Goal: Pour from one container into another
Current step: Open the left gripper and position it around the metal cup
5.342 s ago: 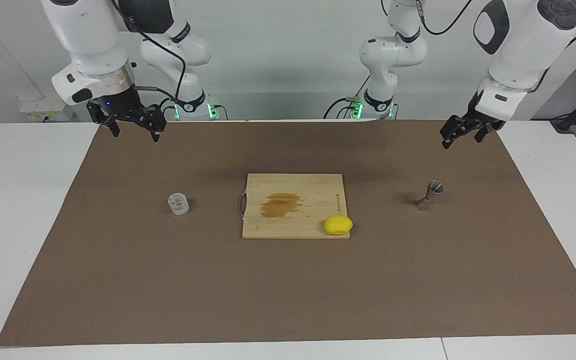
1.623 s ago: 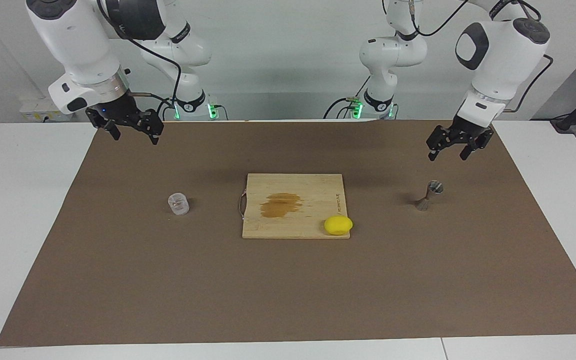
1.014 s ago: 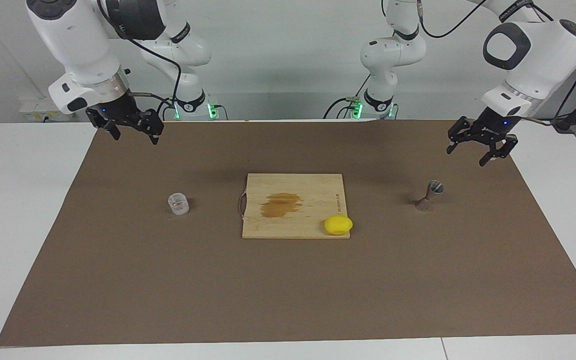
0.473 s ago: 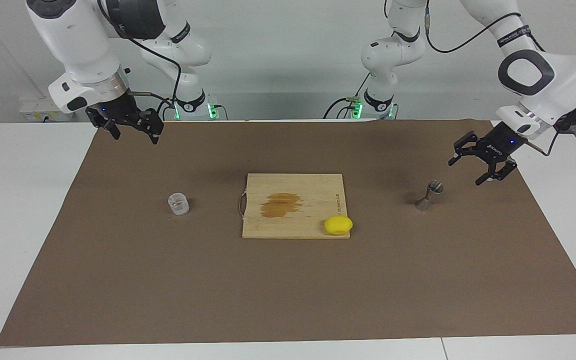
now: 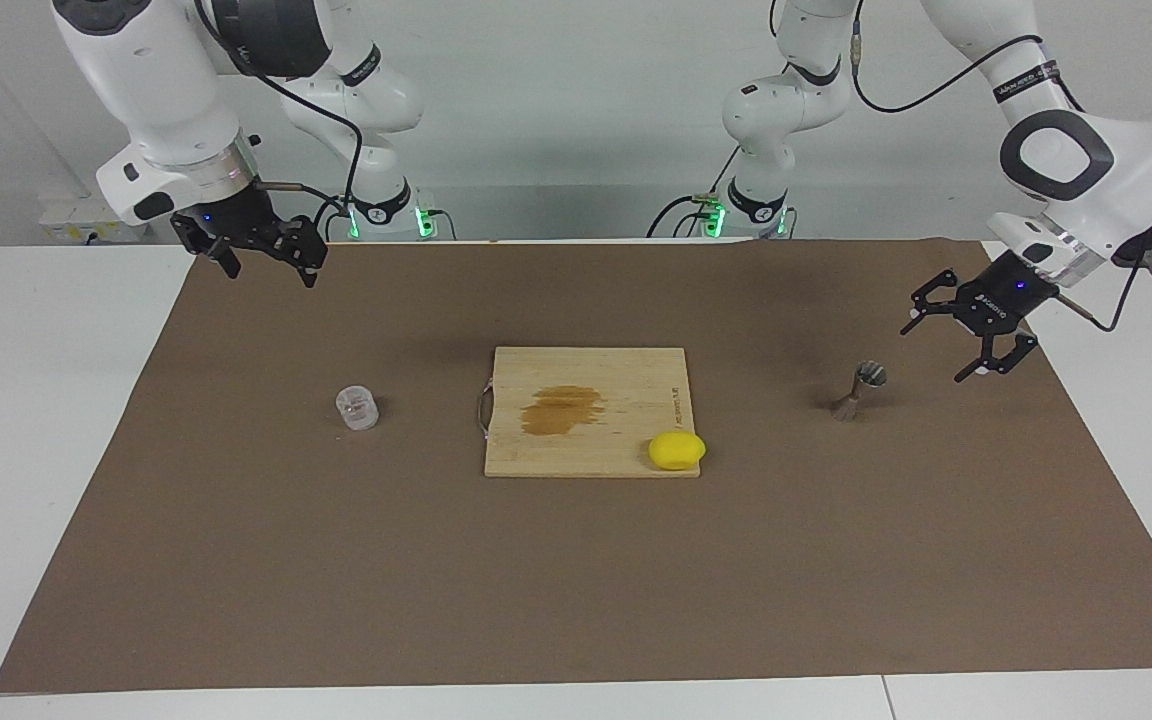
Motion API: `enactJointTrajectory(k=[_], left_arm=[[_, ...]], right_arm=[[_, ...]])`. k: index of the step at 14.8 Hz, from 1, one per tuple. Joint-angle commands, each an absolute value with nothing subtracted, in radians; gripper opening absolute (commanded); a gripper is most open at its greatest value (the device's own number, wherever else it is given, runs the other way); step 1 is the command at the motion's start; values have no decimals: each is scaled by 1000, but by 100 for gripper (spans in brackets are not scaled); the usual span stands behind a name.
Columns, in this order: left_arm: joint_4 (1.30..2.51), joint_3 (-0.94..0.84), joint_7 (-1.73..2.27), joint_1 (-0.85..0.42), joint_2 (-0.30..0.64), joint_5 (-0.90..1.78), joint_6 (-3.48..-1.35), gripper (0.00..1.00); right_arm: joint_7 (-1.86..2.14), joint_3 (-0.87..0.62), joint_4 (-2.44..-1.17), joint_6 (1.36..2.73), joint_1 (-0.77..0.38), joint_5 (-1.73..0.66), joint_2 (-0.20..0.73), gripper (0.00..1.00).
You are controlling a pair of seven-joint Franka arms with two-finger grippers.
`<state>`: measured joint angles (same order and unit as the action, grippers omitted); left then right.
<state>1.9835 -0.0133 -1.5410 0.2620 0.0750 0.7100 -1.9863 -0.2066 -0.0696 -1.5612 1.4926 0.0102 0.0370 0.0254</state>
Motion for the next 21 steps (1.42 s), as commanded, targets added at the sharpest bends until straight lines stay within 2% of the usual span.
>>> enactJointTrajectory(k=[1, 7, 14, 19, 21], left_arm=[[1962, -23, -1583, 284, 135, 782, -1929, 100], [1941, -23, -1692, 371, 199, 911, -1748, 100], [1950, -21, -1951, 409, 279, 1051, -1675, 100], [1956, -21, -1985, 437, 291, 1072, -1615, 100], [1948, -23, -2055, 455, 357, 1124, -1560, 100]], right_arm=[[-181, -74, -1592, 1502, 26, 14, 0, 100], [-190, -74, -1591, 1513, 34, 14, 0, 100], [-190, -74, -1591, 1512, 35, 14, 2, 100], [-190, -74, -1591, 1511, 37, 14, 0, 100], [-193, -74, -1591, 1509, 35, 14, 0, 100]])
